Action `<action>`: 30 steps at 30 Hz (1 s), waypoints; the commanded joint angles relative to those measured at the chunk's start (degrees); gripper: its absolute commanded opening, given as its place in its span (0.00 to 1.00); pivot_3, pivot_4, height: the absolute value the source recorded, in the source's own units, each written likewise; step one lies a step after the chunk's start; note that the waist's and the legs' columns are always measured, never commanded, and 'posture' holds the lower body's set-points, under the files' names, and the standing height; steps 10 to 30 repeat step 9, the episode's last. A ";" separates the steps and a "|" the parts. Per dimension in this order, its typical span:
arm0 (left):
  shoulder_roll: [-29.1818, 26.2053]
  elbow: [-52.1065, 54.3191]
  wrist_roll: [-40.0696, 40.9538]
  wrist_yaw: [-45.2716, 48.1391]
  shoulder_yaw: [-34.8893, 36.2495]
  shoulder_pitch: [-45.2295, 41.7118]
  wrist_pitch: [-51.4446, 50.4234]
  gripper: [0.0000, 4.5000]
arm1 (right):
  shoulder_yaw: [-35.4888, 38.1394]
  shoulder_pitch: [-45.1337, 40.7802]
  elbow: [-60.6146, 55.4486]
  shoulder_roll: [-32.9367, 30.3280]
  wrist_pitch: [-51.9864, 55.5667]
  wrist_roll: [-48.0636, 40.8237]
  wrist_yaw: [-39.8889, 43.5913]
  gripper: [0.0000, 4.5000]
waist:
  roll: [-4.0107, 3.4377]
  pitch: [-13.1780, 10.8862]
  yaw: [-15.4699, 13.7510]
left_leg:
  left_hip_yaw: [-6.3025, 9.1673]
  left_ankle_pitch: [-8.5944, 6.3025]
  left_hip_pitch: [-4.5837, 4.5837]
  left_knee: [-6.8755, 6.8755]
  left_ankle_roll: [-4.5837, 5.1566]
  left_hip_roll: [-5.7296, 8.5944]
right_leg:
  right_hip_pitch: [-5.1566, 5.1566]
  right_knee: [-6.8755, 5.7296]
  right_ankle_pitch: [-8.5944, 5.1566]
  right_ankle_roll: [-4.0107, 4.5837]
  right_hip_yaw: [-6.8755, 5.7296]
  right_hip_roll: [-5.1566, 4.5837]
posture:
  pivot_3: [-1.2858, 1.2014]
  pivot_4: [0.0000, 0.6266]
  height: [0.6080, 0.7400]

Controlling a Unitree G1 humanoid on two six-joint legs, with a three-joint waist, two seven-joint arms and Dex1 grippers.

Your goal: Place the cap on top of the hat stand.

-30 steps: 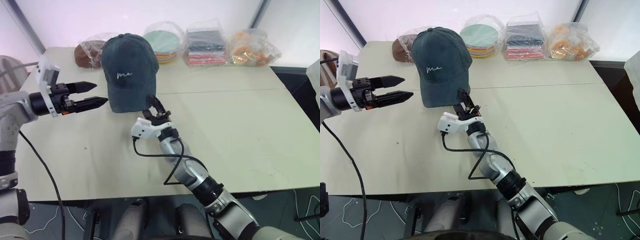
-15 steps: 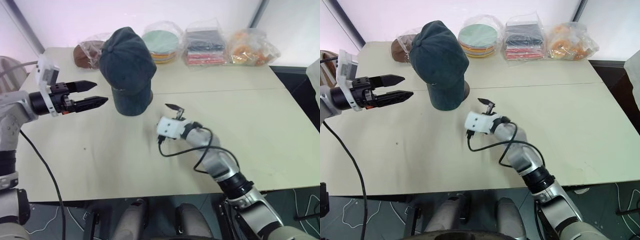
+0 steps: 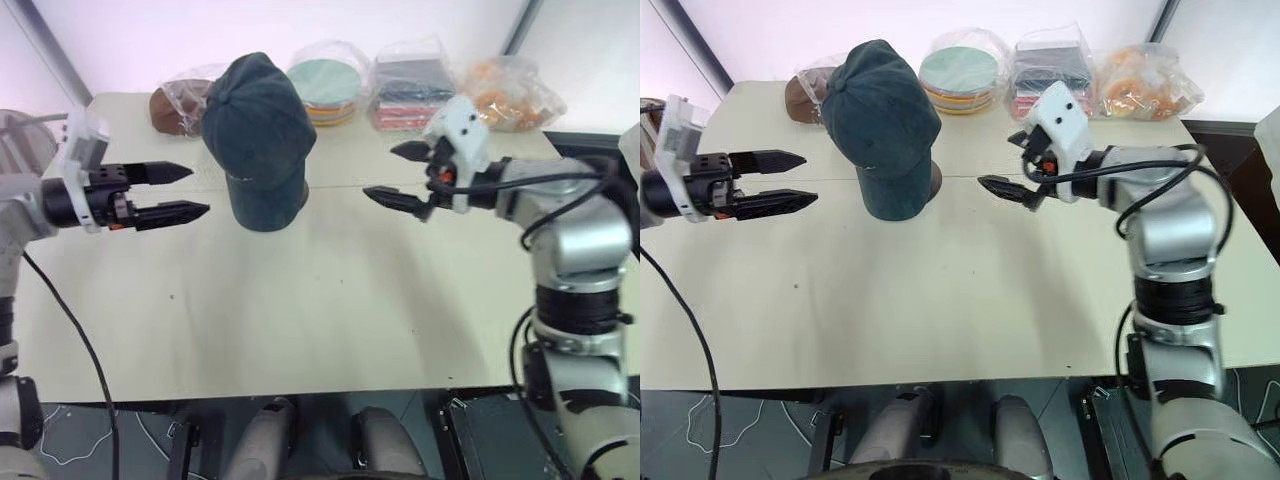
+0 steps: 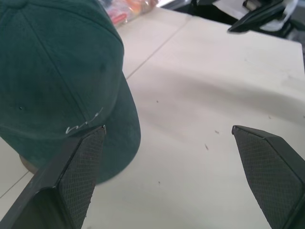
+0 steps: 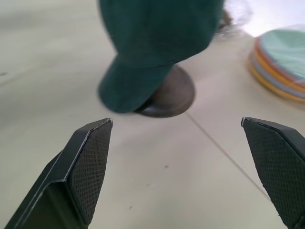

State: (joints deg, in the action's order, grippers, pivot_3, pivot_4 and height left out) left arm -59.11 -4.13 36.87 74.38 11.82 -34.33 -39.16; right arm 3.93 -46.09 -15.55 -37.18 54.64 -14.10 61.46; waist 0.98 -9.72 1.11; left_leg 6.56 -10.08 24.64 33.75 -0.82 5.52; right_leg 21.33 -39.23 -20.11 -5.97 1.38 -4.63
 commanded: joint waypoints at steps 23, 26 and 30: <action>-1.88 -1.08 -1.03 3.70 -0.07 -2.21 1.99 1.00 | 2.38 -3.98 0.97 -7.78 -0.37 -12.04 3.20 0.99 | -0.01 -0.01 0.09 | 0.00 0.00 0.26 0.06 0.00 0.00 | 0.14 -0.01 0.00 0.00 -0.01 -0.01 | 0.52 0.24 1.00; -1.88 -1.08 -1.03 3.70 -0.07 -2.21 1.99 1.00 | 2.38 -3.98 0.97 -7.78 -0.37 -12.04 3.20 0.99 | -0.01 -0.01 0.09 | 0.00 0.00 0.26 0.06 0.00 0.00 | 0.14 -0.01 0.00 0.00 -0.01 -0.01 | 0.52 0.24 1.00; -1.88 -1.08 -1.03 3.70 -0.07 -2.21 1.99 1.00 | 2.38 -3.98 0.97 -7.78 -0.37 -12.04 3.20 0.99 | -0.01 -0.01 0.09 | 0.00 0.00 0.26 0.06 0.00 0.00 | 0.14 -0.01 0.00 0.00 -0.01 -0.01 | 0.52 0.24 1.00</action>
